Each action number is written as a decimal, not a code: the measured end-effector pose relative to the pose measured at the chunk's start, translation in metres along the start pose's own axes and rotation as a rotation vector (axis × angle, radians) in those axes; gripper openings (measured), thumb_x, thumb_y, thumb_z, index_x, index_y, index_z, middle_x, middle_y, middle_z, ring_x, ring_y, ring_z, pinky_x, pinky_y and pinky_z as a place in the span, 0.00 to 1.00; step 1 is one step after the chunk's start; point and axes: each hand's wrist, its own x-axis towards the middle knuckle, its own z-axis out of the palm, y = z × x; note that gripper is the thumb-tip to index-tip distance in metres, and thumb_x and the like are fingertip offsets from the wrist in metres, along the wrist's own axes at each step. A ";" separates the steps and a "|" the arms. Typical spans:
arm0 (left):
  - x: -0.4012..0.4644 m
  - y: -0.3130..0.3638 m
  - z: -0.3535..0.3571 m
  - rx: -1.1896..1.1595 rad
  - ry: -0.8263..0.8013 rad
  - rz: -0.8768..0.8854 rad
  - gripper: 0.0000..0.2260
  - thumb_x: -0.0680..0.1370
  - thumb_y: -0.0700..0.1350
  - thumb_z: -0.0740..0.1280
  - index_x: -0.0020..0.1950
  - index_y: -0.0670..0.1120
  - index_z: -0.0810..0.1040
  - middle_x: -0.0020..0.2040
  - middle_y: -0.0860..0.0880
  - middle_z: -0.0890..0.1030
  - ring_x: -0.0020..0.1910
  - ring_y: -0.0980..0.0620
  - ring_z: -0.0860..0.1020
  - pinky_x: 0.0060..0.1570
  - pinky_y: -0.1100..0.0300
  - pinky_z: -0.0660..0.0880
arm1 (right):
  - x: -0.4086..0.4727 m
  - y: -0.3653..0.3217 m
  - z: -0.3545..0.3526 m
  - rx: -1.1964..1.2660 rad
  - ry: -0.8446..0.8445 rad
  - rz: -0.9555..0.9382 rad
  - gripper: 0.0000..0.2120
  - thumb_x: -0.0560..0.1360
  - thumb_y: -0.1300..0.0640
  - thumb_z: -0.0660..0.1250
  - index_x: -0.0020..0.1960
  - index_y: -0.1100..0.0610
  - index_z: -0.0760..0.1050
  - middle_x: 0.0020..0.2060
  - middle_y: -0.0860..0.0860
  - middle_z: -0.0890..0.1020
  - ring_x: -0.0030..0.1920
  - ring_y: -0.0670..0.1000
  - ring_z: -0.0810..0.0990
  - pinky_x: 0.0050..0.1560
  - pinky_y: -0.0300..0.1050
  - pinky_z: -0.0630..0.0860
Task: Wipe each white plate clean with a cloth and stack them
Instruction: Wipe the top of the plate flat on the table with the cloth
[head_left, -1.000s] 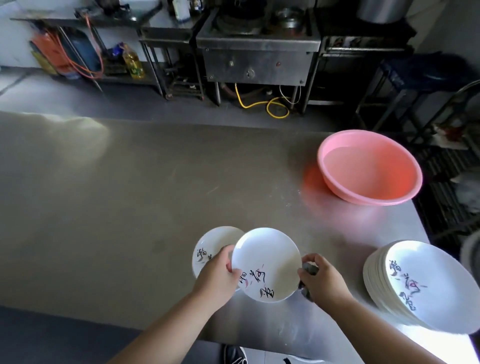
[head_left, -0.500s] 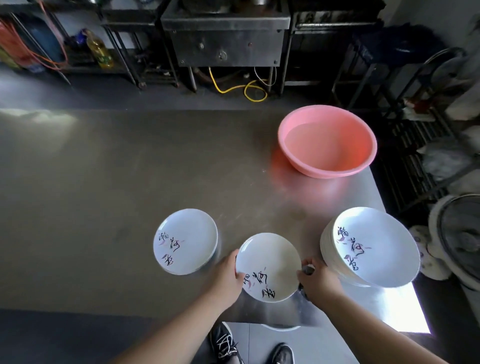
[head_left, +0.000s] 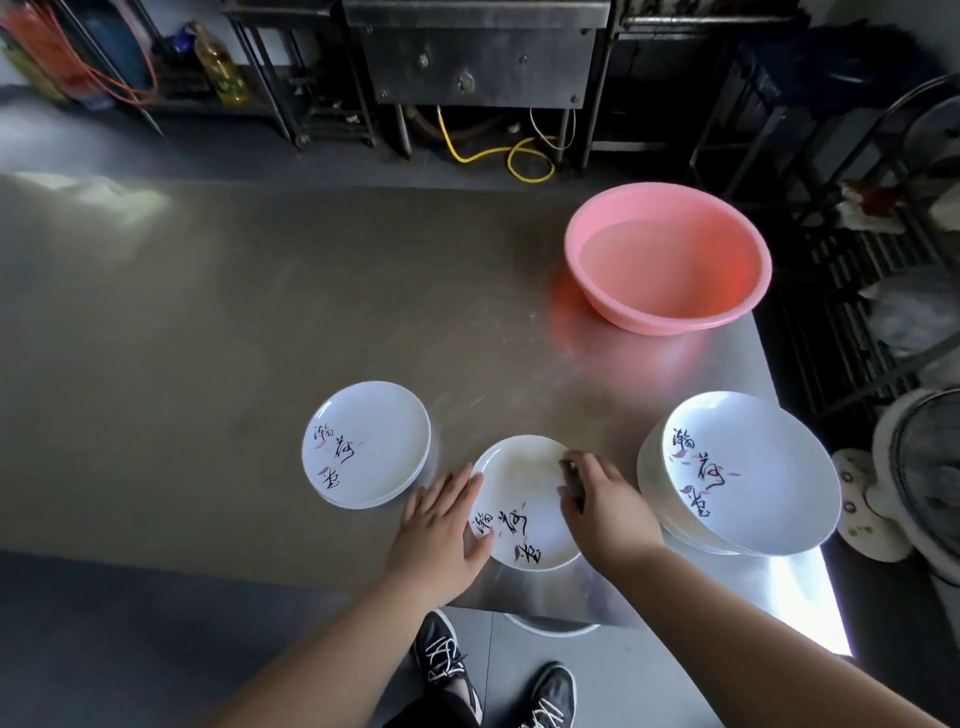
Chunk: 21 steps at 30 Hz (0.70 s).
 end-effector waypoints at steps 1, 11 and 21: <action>0.001 -0.002 0.002 0.015 0.005 0.014 0.35 0.82 0.67 0.51 0.86 0.56 0.50 0.86 0.60 0.46 0.85 0.53 0.48 0.81 0.49 0.46 | 0.005 -0.003 0.004 -0.031 -0.016 -0.075 0.19 0.82 0.49 0.66 0.72 0.48 0.72 0.66 0.47 0.78 0.63 0.55 0.78 0.54 0.49 0.77; 0.001 -0.015 0.015 0.134 0.026 0.086 0.40 0.82 0.70 0.46 0.87 0.48 0.41 0.87 0.52 0.49 0.85 0.51 0.46 0.82 0.42 0.51 | 0.006 0.003 0.053 -0.468 -0.362 -0.403 0.41 0.82 0.32 0.50 0.85 0.47 0.34 0.84 0.47 0.33 0.80 0.52 0.25 0.82 0.53 0.33; 0.001 -0.013 0.012 0.156 0.011 0.098 0.41 0.81 0.72 0.49 0.87 0.49 0.46 0.86 0.53 0.47 0.85 0.49 0.46 0.82 0.40 0.52 | -0.026 -0.012 0.032 -0.544 -0.477 -0.593 0.43 0.80 0.27 0.48 0.86 0.53 0.54 0.85 0.55 0.52 0.84 0.58 0.47 0.83 0.58 0.50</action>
